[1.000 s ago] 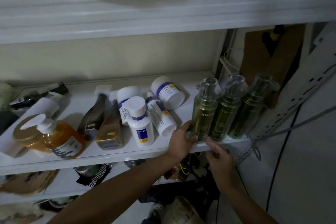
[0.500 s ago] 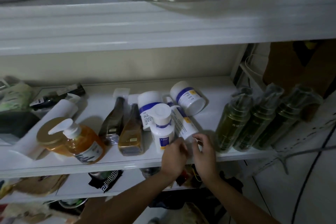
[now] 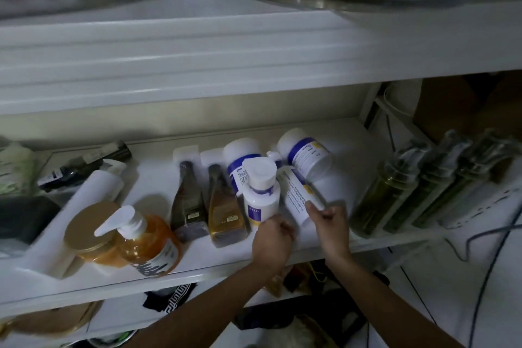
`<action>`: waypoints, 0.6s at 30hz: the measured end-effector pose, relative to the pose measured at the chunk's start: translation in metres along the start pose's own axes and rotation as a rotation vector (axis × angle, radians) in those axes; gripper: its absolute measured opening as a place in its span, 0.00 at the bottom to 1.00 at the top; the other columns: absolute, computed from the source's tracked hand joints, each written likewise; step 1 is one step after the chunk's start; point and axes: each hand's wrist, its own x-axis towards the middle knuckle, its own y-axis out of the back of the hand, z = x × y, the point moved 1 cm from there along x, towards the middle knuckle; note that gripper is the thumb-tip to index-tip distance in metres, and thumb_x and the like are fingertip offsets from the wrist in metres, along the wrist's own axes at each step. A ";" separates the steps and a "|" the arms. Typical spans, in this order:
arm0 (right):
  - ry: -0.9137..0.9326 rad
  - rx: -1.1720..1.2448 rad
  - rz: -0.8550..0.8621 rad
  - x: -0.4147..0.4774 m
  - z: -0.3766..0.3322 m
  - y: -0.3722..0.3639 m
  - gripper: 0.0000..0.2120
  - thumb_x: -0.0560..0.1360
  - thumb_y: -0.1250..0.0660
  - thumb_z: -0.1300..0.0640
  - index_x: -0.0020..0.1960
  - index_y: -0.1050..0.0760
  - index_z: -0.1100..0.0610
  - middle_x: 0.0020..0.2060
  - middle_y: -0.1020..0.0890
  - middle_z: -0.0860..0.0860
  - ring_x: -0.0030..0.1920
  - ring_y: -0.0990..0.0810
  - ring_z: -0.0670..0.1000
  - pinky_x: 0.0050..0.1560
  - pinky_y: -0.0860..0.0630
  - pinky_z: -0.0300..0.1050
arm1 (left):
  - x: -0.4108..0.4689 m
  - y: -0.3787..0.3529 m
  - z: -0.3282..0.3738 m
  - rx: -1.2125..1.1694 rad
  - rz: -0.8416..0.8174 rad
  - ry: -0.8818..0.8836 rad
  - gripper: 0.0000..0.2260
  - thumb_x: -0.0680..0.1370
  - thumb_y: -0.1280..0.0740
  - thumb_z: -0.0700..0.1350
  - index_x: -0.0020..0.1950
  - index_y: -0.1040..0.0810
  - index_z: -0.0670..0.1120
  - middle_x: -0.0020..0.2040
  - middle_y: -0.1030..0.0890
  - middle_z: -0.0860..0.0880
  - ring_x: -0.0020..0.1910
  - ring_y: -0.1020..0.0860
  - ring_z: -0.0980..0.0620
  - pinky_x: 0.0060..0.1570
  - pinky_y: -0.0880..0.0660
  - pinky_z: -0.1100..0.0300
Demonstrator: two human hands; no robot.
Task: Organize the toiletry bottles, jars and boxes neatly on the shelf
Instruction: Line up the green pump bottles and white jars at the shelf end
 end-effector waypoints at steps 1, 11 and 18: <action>-0.017 0.020 -0.007 -0.001 0.000 -0.001 0.16 0.69 0.26 0.54 0.40 0.34 0.57 0.33 0.26 0.50 0.36 0.27 0.51 0.35 0.33 0.38 | 0.003 0.003 0.001 -0.013 -0.017 -0.053 0.09 0.72 0.39 0.36 0.42 0.20 0.43 0.42 0.17 0.46 0.43 0.19 0.48 0.45 0.22 0.52; -0.140 0.071 -0.202 -0.020 -0.002 0.015 0.16 0.67 0.24 0.57 0.52 0.23 0.56 0.44 0.18 0.49 0.45 0.19 0.49 0.49 0.22 0.46 | 0.023 0.012 0.014 -0.606 -0.185 0.387 0.14 0.80 0.39 0.53 0.57 0.24 0.43 0.55 0.19 0.44 0.54 0.21 0.46 0.61 0.26 0.50; 0.082 0.139 -0.199 -0.040 0.020 0.022 0.22 0.61 0.22 0.60 0.51 0.27 0.58 0.50 0.20 0.58 0.49 0.19 0.54 0.45 0.20 0.46 | 0.019 -0.004 0.023 -0.624 -0.066 0.315 0.22 0.70 0.24 0.43 0.59 0.27 0.38 0.54 0.19 0.42 0.49 0.19 0.49 0.44 0.22 0.59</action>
